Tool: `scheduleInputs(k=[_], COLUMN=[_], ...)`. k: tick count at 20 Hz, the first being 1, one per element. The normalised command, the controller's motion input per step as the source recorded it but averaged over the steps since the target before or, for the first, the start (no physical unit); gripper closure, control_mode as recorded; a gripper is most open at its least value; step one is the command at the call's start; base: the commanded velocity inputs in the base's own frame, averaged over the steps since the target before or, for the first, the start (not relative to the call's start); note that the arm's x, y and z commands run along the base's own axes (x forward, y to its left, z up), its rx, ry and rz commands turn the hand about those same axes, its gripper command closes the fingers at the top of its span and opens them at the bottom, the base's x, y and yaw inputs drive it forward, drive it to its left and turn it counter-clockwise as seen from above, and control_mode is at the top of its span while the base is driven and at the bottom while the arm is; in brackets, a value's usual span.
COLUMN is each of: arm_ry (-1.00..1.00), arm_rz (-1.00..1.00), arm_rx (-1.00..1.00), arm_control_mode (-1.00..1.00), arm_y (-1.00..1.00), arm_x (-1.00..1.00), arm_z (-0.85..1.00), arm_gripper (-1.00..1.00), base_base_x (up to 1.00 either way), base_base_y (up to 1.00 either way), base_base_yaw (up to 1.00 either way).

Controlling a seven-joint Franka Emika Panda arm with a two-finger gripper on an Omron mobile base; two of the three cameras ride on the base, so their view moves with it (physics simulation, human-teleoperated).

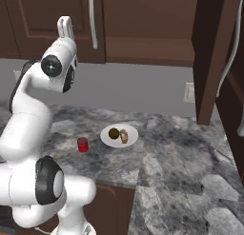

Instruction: Pick the avocado and bread from the counter and place them on the plate. Then pick the jam from the cabinet and place it next to the plate. Lastly close the cabinet door.

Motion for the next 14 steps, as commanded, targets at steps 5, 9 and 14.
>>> scheduleInputs(k=[5, 9, 14], arm_ry=[-0.03, -0.19, -0.12], arm_rz=[0.13, 0.09, 0.0], arm_rx=[0.13, 0.05, 0.01], arm_control_mode=[-1.0, -1.0, -1.0], arm_y=[-0.01, 0.0, 0.0], arm_x=[-0.58, -0.87, -1.0], arm_z=[0.55, 0.7, 0.23], arm_gripper=[-1.0, -1.0, -1.0], base_base_x=[0.0, 0.0, 0.0], base_base_y=[0.0, 0.0, 0.0], base_base_yaw=[0.0, 0.0, 0.0])
